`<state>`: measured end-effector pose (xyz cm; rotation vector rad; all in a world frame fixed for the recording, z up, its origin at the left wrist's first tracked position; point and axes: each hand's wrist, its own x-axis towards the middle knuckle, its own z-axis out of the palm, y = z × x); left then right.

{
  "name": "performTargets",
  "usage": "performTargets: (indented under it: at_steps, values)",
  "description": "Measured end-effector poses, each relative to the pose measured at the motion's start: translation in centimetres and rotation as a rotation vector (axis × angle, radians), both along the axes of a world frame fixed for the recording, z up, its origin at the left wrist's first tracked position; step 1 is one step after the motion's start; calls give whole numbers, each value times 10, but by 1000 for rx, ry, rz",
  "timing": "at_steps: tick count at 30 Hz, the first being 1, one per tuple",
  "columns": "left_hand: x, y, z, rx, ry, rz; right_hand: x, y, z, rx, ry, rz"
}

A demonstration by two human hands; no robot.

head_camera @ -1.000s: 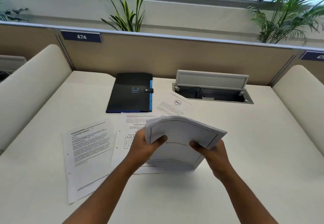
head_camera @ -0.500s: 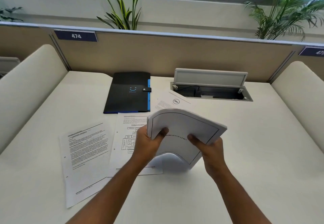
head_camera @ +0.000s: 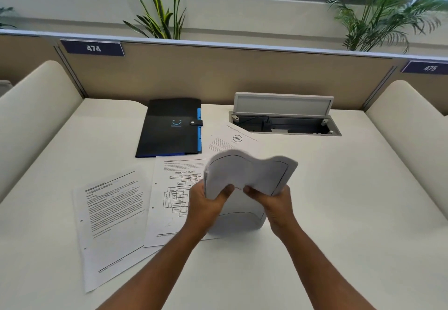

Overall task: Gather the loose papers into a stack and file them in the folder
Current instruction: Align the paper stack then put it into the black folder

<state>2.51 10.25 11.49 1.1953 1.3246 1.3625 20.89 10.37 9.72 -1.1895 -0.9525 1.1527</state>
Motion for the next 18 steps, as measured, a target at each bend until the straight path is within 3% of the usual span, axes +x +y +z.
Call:
performTargets:
  at_steps: [3,9,12,18]
  values:
    - [-5,5,-1,-29,-64,68,3,2,5,33,-6,-9]
    - [2,-5,4,-44,-12,-49,1,-2,0,24,-22,-28]
    - [-3,2,4,45,11,-24,11,-2,-1,35,-5,-114]
    - [4,-3,-7,-20,54,-37,3,-13,-8,16,-27,-29]
